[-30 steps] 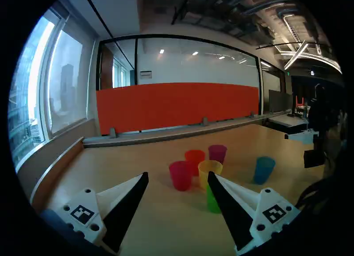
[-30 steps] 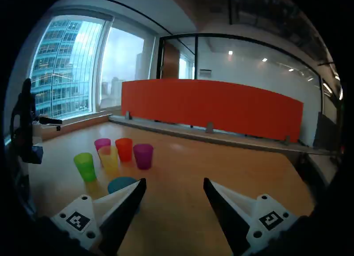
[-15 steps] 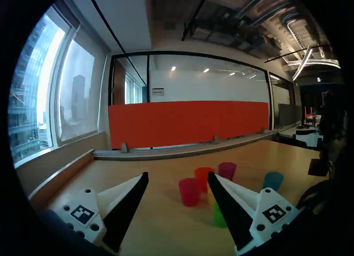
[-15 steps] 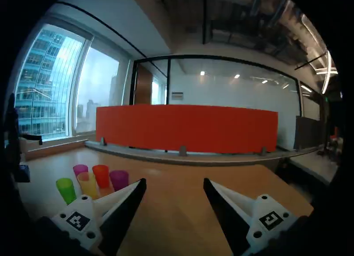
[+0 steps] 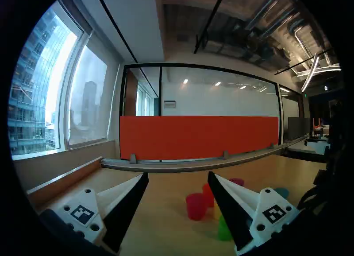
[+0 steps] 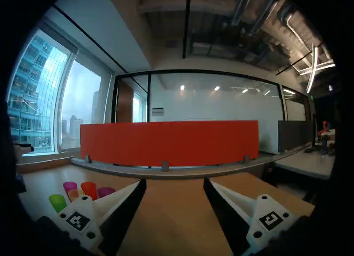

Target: Pour water

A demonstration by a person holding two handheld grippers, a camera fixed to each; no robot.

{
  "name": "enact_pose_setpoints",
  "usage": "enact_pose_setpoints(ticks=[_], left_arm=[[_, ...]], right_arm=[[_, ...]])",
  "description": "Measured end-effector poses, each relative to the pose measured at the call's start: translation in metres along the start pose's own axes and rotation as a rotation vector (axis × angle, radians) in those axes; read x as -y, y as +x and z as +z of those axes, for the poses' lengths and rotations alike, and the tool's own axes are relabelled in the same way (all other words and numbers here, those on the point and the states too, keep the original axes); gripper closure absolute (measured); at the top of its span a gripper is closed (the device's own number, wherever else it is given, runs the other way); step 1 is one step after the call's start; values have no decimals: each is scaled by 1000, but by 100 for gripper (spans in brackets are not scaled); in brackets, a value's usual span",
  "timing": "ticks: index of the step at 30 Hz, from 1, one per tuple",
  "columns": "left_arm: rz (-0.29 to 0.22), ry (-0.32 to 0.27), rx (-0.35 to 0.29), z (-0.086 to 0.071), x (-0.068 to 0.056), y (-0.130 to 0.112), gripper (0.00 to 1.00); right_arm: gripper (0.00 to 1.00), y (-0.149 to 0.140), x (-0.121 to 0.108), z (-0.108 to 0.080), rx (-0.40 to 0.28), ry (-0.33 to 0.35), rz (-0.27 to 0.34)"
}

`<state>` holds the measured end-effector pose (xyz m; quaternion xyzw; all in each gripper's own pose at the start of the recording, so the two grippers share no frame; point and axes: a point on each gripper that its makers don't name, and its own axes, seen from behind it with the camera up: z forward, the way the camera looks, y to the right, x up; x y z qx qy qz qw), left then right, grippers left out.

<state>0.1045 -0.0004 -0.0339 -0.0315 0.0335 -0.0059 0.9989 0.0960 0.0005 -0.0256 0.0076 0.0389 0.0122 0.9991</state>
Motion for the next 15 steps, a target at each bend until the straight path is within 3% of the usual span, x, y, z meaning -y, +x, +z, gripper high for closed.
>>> enact_pose_setpoints(ticks=[9, 15], left_arm=[[-27, 20, -26, 8, 5, 1, 0], [-14, 28, -34, 8, 6, -4, 0]], right_arm=[[0, -5, -2, -3, 5, -26, -21], [0, -10, 2, -6, 4, -26, -38]])
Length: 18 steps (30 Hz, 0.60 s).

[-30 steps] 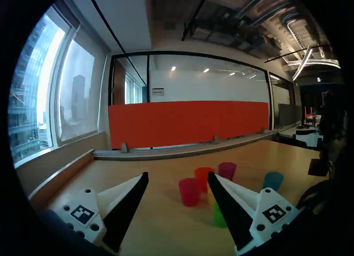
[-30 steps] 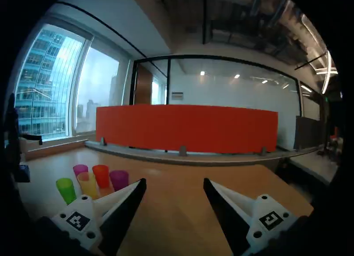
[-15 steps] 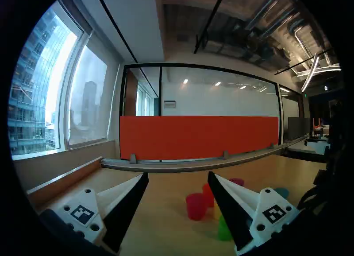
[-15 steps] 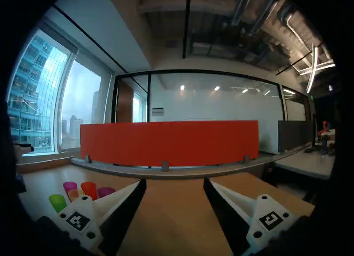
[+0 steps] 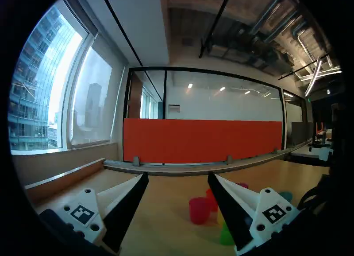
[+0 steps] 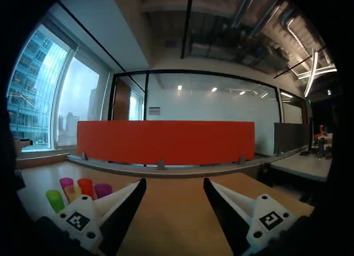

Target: Pour water

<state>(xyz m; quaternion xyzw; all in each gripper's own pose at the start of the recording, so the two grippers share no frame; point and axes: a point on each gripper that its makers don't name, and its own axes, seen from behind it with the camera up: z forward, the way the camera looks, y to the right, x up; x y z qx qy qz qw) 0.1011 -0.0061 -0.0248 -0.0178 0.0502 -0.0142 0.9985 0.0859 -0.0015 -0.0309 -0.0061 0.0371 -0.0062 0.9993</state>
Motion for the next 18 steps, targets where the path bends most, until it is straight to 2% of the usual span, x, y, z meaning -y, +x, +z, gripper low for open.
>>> enact_pose_setpoints(ticks=[6, 18], left_arm=[[28, 14, 0, 1, 0, -6, 0], [41, 46, -11, 0, 5, -20, 0]], right_arm=[[0, 1, 5, -1, -9, 3, -5], [0, -3, 10, 2, 4, 5, 13]])
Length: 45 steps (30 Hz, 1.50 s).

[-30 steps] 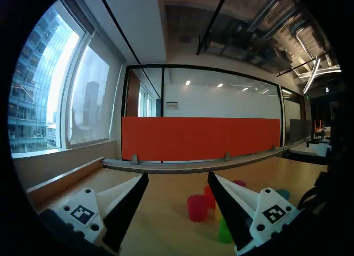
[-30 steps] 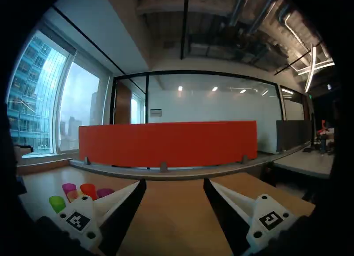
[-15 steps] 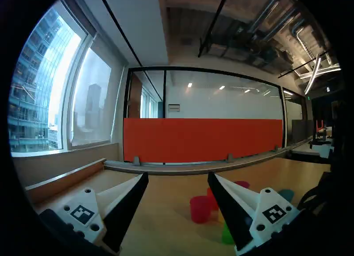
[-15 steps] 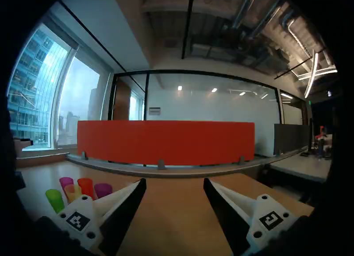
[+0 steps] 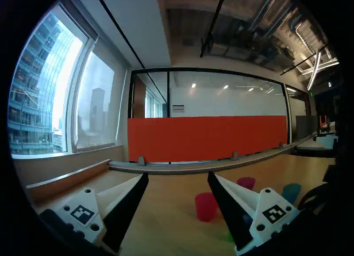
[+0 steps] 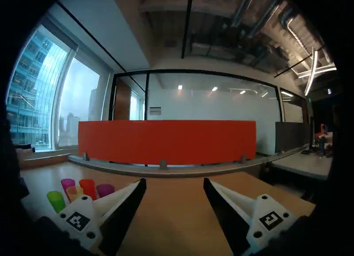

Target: Pour water

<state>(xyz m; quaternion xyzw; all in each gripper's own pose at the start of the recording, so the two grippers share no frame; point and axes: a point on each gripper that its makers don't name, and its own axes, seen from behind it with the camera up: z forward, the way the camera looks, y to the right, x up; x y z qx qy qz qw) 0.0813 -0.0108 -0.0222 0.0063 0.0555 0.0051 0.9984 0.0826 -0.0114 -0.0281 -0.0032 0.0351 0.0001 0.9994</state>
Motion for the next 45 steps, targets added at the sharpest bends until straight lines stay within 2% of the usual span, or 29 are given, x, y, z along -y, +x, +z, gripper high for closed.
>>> enact_pose_setpoints(ticks=[9, 15, 33, 45], left_arm=[[4, 19, 0, 0, 6, -10, 0], [17, 26, 0, 3, 3, -18, 0], [-11, 39, 27, 7, -4, -52, 0], [-12, 36, 34, 8, -5, -61, 0]], right_arm=[[0, 0, 4, -1, 2, 0, 3], [0, -1, 4, -2, 11, -6, -4], [0, -5, 1, -4, 19, -22, -9], [0, -5, -1, -6, 19, -27, -10]])
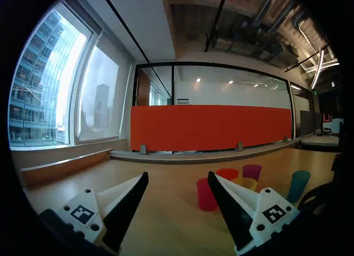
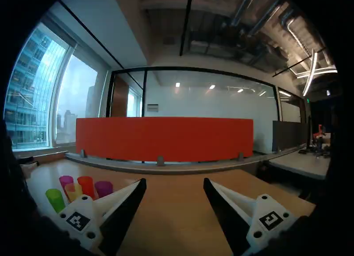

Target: Pour water

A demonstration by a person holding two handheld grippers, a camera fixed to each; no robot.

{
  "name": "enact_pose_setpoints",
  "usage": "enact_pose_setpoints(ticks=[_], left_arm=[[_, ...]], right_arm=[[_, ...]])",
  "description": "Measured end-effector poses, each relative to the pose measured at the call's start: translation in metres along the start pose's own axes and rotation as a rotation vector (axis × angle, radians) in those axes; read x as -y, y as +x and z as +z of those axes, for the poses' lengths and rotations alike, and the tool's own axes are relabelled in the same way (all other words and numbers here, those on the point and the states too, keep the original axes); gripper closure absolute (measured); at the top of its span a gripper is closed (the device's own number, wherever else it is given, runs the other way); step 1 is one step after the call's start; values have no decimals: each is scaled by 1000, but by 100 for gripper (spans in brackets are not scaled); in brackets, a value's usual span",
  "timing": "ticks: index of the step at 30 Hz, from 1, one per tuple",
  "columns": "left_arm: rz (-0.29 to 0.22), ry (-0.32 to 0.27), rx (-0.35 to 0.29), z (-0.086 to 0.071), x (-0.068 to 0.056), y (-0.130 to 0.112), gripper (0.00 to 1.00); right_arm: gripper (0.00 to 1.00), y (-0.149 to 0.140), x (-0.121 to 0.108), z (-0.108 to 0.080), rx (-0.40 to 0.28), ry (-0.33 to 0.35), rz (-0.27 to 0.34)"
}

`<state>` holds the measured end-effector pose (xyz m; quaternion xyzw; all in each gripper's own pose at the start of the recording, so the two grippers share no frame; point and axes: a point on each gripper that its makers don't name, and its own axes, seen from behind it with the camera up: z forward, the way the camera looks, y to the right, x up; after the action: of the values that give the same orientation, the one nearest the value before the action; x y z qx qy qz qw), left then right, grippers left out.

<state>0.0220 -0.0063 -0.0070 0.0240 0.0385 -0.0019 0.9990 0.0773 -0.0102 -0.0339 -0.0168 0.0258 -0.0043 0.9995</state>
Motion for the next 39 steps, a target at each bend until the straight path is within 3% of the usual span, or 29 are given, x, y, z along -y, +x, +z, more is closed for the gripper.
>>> enact_pose_setpoints(ticks=[39], left_arm=[[3, -18, 74, 10, -2, -24, 0]], right_arm=[[0, 4, -7, -6, -10, -3, 17]])
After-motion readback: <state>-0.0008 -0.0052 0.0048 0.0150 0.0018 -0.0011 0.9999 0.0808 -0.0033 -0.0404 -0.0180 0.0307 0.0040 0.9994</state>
